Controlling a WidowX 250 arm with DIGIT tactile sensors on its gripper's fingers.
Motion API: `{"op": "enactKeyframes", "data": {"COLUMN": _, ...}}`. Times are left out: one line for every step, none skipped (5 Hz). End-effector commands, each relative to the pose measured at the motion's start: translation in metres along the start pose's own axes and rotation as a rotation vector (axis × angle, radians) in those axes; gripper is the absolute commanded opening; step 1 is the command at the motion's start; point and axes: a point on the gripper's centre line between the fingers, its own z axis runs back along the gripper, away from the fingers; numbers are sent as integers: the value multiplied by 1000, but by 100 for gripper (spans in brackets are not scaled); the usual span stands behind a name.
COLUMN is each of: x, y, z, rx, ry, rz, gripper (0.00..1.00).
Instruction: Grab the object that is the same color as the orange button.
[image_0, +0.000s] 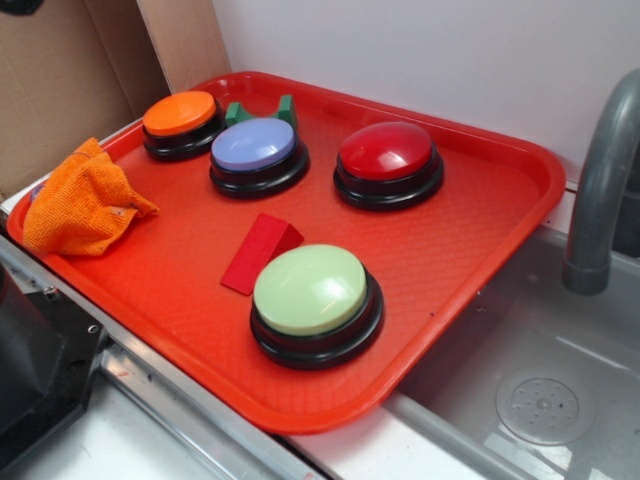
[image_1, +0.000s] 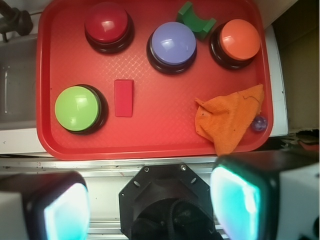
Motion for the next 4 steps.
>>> {"op": "enactKeyframes", "data": {"x": 0, "y": 0, "z": 0, "rx": 0, "ry": 0, "rz": 0, "gripper": 100}}
{"op": "enactKeyframes", "data": {"x": 2, "y": 18, "z": -10, "rx": -17, "ry": -50, "rz": 2, "gripper": 100}}
{"op": "enactKeyframes", "data": {"x": 0, "y": 40, "z": -24, "rx": -1, "ry": -77, "rz": 12, "gripper": 100}}
{"op": "enactKeyframes", "data": {"x": -4, "y": 67, "z": -46, "rx": 42, "ry": -81, "rz": 65, "gripper": 100}}
